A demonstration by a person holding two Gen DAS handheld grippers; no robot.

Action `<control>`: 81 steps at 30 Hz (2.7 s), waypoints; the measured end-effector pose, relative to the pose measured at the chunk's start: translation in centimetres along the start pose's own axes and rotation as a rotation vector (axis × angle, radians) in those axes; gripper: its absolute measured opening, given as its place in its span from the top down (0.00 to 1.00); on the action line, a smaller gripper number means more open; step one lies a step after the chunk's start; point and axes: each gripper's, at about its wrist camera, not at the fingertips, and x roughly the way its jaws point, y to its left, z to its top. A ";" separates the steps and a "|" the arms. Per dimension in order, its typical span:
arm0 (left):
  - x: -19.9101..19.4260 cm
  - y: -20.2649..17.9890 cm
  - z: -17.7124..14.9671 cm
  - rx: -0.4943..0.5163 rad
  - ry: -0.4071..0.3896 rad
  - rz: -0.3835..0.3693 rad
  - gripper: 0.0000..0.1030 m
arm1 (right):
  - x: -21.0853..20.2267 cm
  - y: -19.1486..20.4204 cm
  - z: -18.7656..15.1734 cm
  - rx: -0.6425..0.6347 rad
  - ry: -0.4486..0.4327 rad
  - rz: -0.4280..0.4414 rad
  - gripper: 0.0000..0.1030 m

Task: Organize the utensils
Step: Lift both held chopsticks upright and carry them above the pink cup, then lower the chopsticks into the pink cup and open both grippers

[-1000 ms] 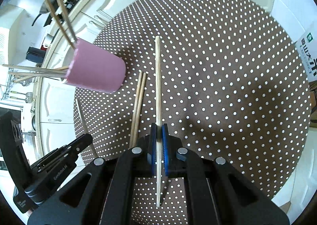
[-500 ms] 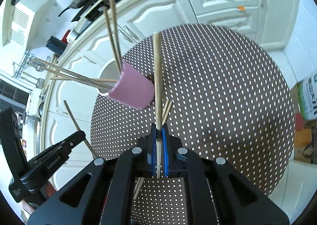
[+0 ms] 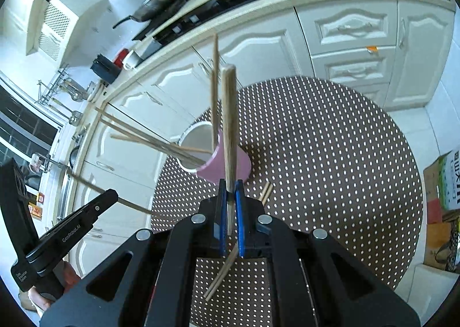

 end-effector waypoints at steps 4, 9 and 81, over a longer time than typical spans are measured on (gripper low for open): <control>-1.3 -0.1 0.7 -0.005 -0.034 -0.007 0.94 | -1.1 0.8 1.1 -0.012 -0.047 0.012 0.95; -2.9 -0.2 1.6 0.000 -0.076 -0.030 0.94 | -2.2 1.7 2.3 -0.025 -0.104 0.020 0.95; 4.7 -1.1 5.4 0.001 0.038 -0.088 0.93 | 8.8 3.4 4.6 -0.044 0.084 -0.010 0.84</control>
